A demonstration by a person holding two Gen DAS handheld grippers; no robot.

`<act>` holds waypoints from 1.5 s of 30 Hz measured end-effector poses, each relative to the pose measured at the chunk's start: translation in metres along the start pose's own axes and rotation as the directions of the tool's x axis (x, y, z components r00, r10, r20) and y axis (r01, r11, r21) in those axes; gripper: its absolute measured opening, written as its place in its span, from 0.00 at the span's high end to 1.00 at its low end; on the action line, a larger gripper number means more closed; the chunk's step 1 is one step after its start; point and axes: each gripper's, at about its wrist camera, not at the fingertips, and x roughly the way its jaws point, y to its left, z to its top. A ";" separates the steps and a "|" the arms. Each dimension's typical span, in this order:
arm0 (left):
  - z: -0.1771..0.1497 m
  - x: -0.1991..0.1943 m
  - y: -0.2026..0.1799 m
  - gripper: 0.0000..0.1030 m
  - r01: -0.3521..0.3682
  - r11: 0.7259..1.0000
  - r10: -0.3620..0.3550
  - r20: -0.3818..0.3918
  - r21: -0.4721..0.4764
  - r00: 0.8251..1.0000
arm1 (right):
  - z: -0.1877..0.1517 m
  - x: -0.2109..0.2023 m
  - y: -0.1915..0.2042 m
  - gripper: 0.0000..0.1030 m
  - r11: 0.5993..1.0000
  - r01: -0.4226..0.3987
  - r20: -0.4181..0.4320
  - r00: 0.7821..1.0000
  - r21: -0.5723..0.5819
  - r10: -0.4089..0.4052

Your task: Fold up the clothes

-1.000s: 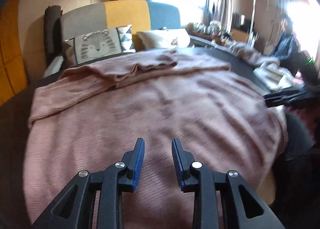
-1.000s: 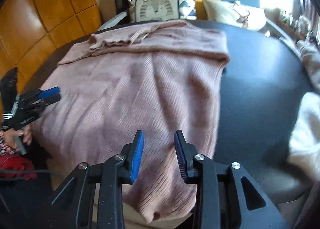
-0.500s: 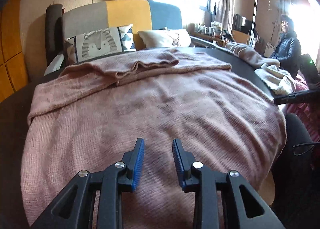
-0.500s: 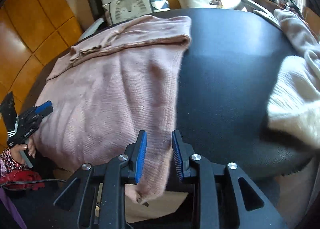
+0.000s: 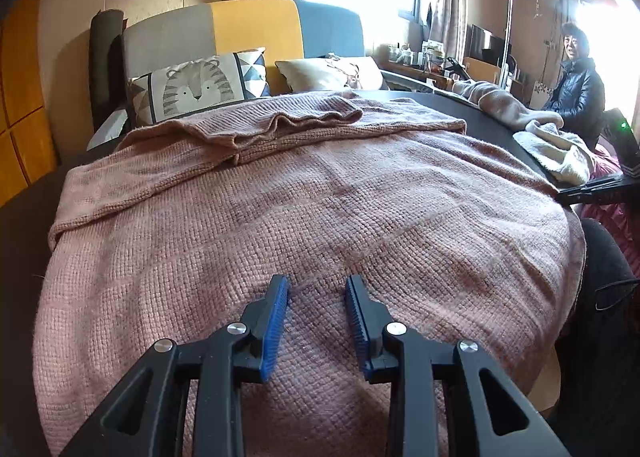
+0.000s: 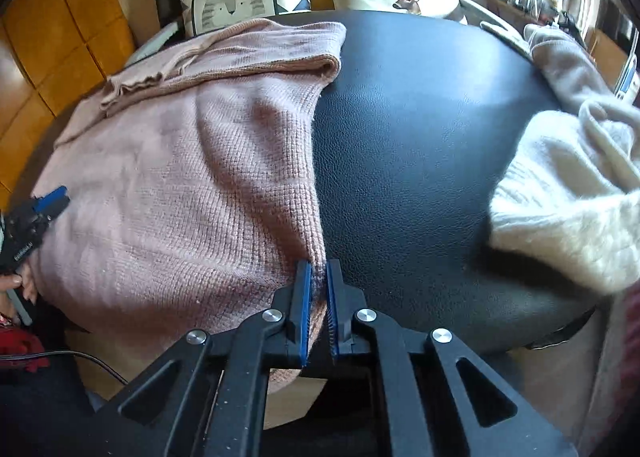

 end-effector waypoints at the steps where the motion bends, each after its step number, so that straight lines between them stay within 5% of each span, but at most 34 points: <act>1: 0.001 0.000 0.001 0.70 0.000 1.000 0.000 -0.001 -0.003 1.000 | 0.000 -0.001 0.000 0.91 1.000 -0.010 -0.003 1.000 0.007 0.010; 4: 0.003 -0.002 0.001 0.70 -0.003 1.000 0.003 -0.012 -0.002 1.000 | 0.005 -0.011 0.005 0.83 0.997 -0.077 0.010 0.997 -0.007 0.077; 10: 0.008 -0.004 0.003 0.70 -0.023 1.000 0.023 -0.013 0.007 1.000 | 0.045 -0.024 0.030 0.83 0.995 -0.041 0.185 0.981 -0.093 0.057; 14: 0.008 -0.003 0.016 0.70 -0.070 0.997 0.070 -0.026 -0.016 0.997 | 0.077 0.017 0.040 0.83 0.990 -0.050 0.139 0.988 -0.130 0.069; 18: 0.000 -0.004 0.026 0.70 -0.056 0.998 0.055 -0.014 -0.036 0.998 | 0.084 0.057 0.032 0.96 0.989 0.022 0.083 0.997 -0.149 -0.009; 22: -0.002 -0.005 0.032 0.70 -0.034 0.998 0.033 -0.014 -0.059 0.999 | 0.082 0.059 0.007 0.96 1.000 -0.012 0.076 0.997 -0.021 0.013; 24: 0.001 -0.005 0.034 0.70 -0.027 0.997 0.025 -0.031 -0.067 0.999 | 0.087 0.055 0.009 0.91 0.999 -0.040 0.044 0.998 -0.012 0.041; 27: 0.006 -0.007 0.043 0.70 -0.044 0.995 0.039 -0.058 -0.087 0.998 | 0.095 0.041 0.021 0.91 0.997 -0.053 0.107 0.993 -0.050 0.058; 35: -0.004 -0.013 0.094 0.70 -0.181 0.968 0.170 -0.076 -0.174 0.983 | 0.103 0.074 0.022 0.92 0.996 0.046 0.082 0.996 -0.076 -0.040; 41: -0.001 -0.016 0.096 0.70 -0.195 0.967 0.182 -0.088 -0.167 0.979 | 0.113 0.070 0.033 0.88 0.991 0.114 0.057 0.992 -0.073 -0.110; 45: 0.005 -0.018 0.082 0.70 -0.206 0.973 0.197 -0.086 -0.104 0.977 | 0.092 0.045 0.076 0.87 0.985 0.001 0.109 0.994 -0.172 0.018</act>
